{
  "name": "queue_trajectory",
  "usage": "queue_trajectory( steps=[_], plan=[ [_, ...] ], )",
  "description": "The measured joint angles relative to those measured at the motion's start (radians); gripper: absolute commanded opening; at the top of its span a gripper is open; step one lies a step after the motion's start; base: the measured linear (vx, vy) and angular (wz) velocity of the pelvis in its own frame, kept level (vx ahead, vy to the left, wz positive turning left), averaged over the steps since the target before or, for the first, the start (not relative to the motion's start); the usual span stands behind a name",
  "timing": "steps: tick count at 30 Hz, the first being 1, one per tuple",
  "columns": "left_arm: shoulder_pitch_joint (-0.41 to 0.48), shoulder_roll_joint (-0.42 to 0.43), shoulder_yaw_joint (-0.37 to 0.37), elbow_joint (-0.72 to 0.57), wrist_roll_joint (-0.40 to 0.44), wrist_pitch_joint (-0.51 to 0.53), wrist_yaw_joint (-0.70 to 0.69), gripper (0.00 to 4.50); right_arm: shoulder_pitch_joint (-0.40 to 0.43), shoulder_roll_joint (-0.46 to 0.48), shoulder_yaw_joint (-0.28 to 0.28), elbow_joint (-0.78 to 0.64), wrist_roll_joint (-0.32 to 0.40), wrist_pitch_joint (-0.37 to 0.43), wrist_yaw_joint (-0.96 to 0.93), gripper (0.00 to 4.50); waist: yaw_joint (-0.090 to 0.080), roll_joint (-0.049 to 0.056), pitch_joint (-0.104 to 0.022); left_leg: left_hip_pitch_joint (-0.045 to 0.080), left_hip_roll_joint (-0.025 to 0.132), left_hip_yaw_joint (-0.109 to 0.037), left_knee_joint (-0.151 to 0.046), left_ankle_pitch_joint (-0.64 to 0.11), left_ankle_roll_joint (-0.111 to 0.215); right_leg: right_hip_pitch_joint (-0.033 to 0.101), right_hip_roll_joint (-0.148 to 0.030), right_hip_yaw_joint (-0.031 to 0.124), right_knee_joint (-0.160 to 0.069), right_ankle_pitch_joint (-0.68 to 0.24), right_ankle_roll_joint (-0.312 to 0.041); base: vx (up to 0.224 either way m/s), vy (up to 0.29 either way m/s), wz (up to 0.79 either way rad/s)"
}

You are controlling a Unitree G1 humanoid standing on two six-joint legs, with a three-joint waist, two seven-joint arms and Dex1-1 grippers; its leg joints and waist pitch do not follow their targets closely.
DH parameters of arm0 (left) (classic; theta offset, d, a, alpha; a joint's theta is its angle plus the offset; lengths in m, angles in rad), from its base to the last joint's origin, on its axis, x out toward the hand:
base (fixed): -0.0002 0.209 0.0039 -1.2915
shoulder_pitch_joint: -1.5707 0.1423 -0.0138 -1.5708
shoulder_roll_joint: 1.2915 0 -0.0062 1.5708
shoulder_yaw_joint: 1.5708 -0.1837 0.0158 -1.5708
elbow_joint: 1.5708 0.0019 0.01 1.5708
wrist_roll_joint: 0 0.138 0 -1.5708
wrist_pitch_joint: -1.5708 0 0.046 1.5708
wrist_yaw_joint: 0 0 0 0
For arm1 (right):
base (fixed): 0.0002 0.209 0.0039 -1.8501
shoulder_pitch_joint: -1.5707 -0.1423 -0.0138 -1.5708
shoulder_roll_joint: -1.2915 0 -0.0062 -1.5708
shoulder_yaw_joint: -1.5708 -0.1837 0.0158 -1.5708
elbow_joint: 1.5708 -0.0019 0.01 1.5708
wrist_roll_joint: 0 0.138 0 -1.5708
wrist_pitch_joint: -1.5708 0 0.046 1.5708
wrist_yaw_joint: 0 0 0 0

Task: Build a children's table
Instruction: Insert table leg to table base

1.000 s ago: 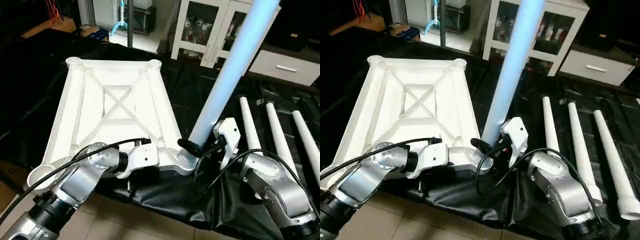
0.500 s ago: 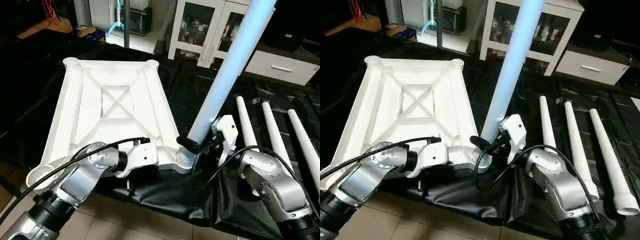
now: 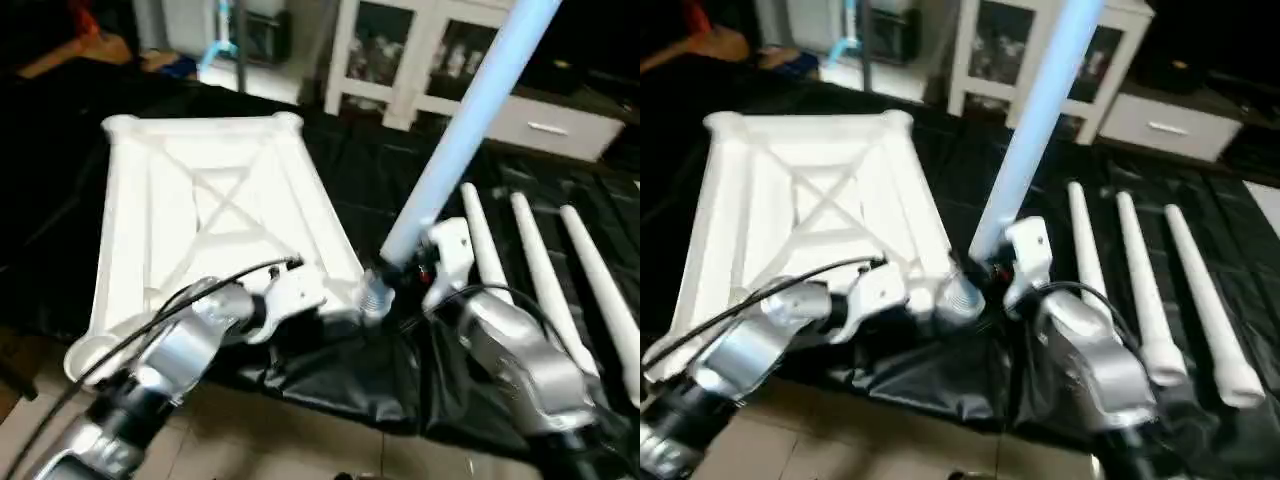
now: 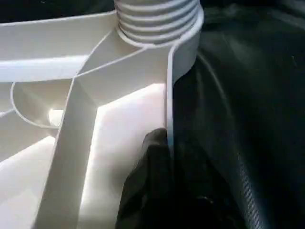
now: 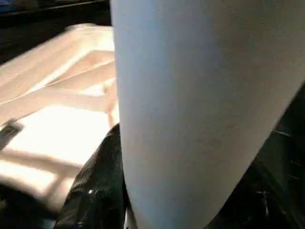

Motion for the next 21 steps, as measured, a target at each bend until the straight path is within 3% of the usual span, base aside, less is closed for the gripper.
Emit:
queue_trajectory(
  steps=[2, 7, 9, 12, 14, 15, 16, 17, 18, 19, 20, 21],
  plan=[
    [-0.032, -0.048, 0.002, 0.035, 0.003, 0.044, 0.057, 0.00, -0.052, 0.034, 0.001, 0.053, -0.042, 0.000, -0.091, 1.84, -0.007, -0.001, 0.005, -0.002, -0.001, 0.000, -0.002, 0.000, 0.000, 0.000, 0.000, -0.002, -0.008, 0.000, 0.000, -0.063, 0.023, -0.01],
    [-0.108, -0.131, 0.010, 0.104, 0.023, 0.143, 0.165, 0.00, -0.180, 0.111, 0.003, 0.193, -0.088, 0.000, -0.315, 1.84, -0.025, -0.004, 0.023, -0.002, 0.000, -0.002, -0.005, 0.000, 0.000, 0.002, -0.014, -0.028, -0.014, 0.000, 0.000, 0.000, 0.000, 0.00],
    [-0.118, -0.147, 0.011, 0.110, 0.029, 0.160, 0.189, 0.00, -0.204, 0.122, 0.003, 0.216, -0.089, -0.002, -0.358, 1.84, -0.026, -0.003, 0.027, -0.002, 0.001, -0.002, -0.010, 0.000, 0.000, 0.007, -0.018, -0.039, -0.017, -0.001, -0.002, 0.000, 0.000, 0.00],
    [-0.145, -0.180, 0.005, 0.137, 0.057, 0.182, 0.227, 0.00, -0.248, 0.159, -0.019, 0.272, -0.089, -0.007, -0.448, 1.84, -0.024, -0.011, 0.030, 0.001, 0.003, -0.002, -0.024, 0.000, 0.000, 0.000, -0.018, -0.046, -0.021, -0.007, -0.012, 0.000, 0.000, 0.00],
    [-0.153, -0.197, 0.005, 0.143, 0.060, 0.195, 0.249, 0.00, -0.268, 0.174, -0.036, 0.296, -0.089, -0.013, -0.484, 1.84, -0.023, -0.004, 0.035, 0.002, 0.013, -0.007, -0.026, 0.000, 0.000, 0.009, -0.018, -0.072, -0.037, -0.007, -0.011, 0.000, 0.000, 0.00],
    [-0.156, -0.198, 0.004, 0.144, 0.059, 0.198, 0.252, 0.00, -0.278, 0.179, -0.041, 0.311, -0.089, -0.021, -0.491, 1.84, -0.021, 0.003, 0.041, -0.002, 0.017, -0.009, -0.028, 0.000, 0.000, 0.020, -0.017, -0.078, -0.030, -0.011, -0.012, -0.051, -0.013, -0.10],
    [-0.158, -0.201, -0.003, 0.146, 0.058, 0.204, 0.258, 0.00, -0.280, 0.182, -0.045, 0.325, -0.089, -0.030, -0.497, 1.84, -0.012, 0.002, 0.046, 0.001, 0.019, 0.002, -0.031, 0.000, -0.001, 0.016, -0.016, -0.071, 0.020, -0.034, -0.027, 0.000, 0.000, 0.00],
    [-0.159, -0.201, -0.012, 0.147, 0.058, 0.203, 0.261, 0.00, -0.277, 0.183, -0.051, 0.326, -0.089, -0.035, -0.510, 1.84, -0.001, -0.016, 0.044, 0.006, 0.021, 0.029, -0.032, 0.000, -0.001, 0.021, -0.020, -0.056, 0.078, -0.044, -0.041, 0.000, 0.000, 0.00],
    [-0.164, -0.199, -0.014, 0.146, 0.059, 0.199, 0.269, 0.00, -0.281, 0.185, -0.053, 0.328, -0.089, -0.040, -0.519, 1.84, 0.015, -0.042, 0.038, 0.014, 0.020, 0.051, -0.030, 0.000, -0.001, 0.017, -0.022, -0.021, 0.097, -0.044, -0.023, 0.062, -0.138, 0.21],
    [-0.171, -0.195, -0.013, 0.146, 0.059, 0.195, 0.270, 0.00, -0.296, 0.187, -0.053, 0.340, -0.089, -0.051, -0.523, 1.84, 0.033, -0.050, 0.034, 0.011, 0.019, 0.042, -0.007, -0.011, -0.008, 0.001, -0.020, -0.014, 0.097, -0.041, -0.017, 0.070, -0.136, -0.15],
    [-0.171, -0.194, -0.011, 0.146, 0.058, 0.195, 0.271, 0.00, -0.308, 0.188, -0.050, 0.349, -0.089, -0.054, -0.523, 1.84, 0.051, -0.038, 0.028, 0.009, 0.018, 0.005, 0.018, -0.031, 0.001, -0.002, -0.018, -0.021, 0.095, -0.041, -0.017, 0.070, -0.136, -0.15],
    [-0.175, -0.195, -0.011, 0.145, 0.057, 0.197, 0.271, 0.00, -0.319, 0.189, -0.049, 0.359, -0.090, -0.060, -0.523, 1.84, 0.056, -0.016, 0.021, 0.010, 0.017, -0.037, 0.022, -0.024, -0.010, -0.006, -0.014, -0.044, 0.091, -0.041, -0.017, 0.098, -0.005, -0.56]
  ],
)
